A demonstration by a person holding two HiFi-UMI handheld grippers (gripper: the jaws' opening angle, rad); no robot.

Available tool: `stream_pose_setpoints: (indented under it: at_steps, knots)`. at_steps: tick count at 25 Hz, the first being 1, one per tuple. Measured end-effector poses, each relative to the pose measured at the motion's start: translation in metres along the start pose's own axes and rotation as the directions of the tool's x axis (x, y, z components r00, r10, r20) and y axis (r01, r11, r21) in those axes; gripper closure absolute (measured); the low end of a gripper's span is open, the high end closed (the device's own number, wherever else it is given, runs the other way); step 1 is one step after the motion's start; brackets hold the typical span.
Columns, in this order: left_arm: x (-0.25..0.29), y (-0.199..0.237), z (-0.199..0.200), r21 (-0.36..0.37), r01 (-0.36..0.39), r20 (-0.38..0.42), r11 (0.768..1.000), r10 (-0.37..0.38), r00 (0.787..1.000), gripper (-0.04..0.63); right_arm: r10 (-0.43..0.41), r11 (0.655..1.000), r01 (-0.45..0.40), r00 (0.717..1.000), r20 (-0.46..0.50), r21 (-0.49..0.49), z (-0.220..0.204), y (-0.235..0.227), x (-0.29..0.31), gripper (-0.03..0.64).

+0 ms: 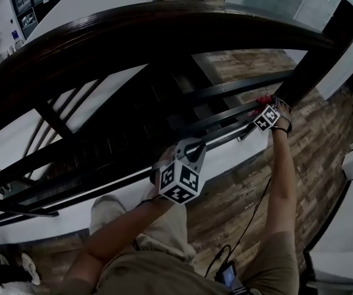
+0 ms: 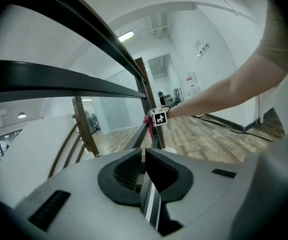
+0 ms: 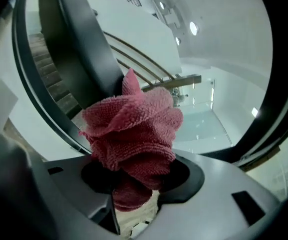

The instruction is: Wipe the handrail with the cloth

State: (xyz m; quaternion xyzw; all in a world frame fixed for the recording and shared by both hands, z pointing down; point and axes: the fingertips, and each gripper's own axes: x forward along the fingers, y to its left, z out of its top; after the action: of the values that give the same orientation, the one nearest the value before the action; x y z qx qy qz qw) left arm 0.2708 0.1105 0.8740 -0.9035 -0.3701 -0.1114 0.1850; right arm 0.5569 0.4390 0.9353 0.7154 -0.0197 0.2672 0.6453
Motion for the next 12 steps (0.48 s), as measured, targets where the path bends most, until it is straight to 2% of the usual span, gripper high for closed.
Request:
stream_pose_setpoints:
  at_steps: [2,4,5,7,8,9,10,12]
  knots:
    - [-0.007,-0.002,0.0,0.001,-0.008,0.002,1.0,0.008,1.0,0.574,-0.016,0.997,0.019,0.999,-0.039,0.077,-0.013,-0.008,0.002,0.403]
    - [-0.019,0.0,-0.005,-0.005,-0.018,0.004,1.0,0.018,1.0,0.574,-0.032,0.972,0.037,0.999,-0.026,0.231,-0.018,-0.005,-0.013,0.458]
    - [-0.026,0.0,-0.01,-0.009,-0.022,0.006,1.0,0.022,1.0,0.574,-0.034,0.943,0.032,0.999,0.002,0.332,-0.02,0.003,-0.025,0.504]
    - [-0.041,0.003,-0.023,-0.016,-0.03,0.005,0.999,0.03,1.0,0.574,-0.029,0.874,-0.013,0.996,0.08,0.486,-0.021,0.026,-0.054,0.506]
    - [-0.047,0.006,-0.03,-0.02,-0.034,0.0,0.999,0.034,0.999,0.574,-0.023,0.856,-0.041,0.993,0.117,0.515,-0.018,0.038,-0.067,0.506]
    - [-0.053,0.008,-0.038,-0.026,-0.037,-0.007,0.999,0.037,0.999,0.574,-0.012,0.856,-0.066,0.989,0.147,0.513,-0.014,0.051,-0.075,0.506]
    - [-0.058,0.01,-0.046,-0.032,-0.038,-0.018,0.999,0.038,0.999,0.574,0.005,0.871,-0.087,0.986,0.168,0.483,-0.011,0.063,-0.079,0.506]
    - [-0.066,0.01,-0.062,-0.044,-0.036,-0.043,0.998,0.034,0.999,0.574,0.048,0.927,-0.109,0.983,0.176,0.359,-0.006,0.087,-0.07,0.506]
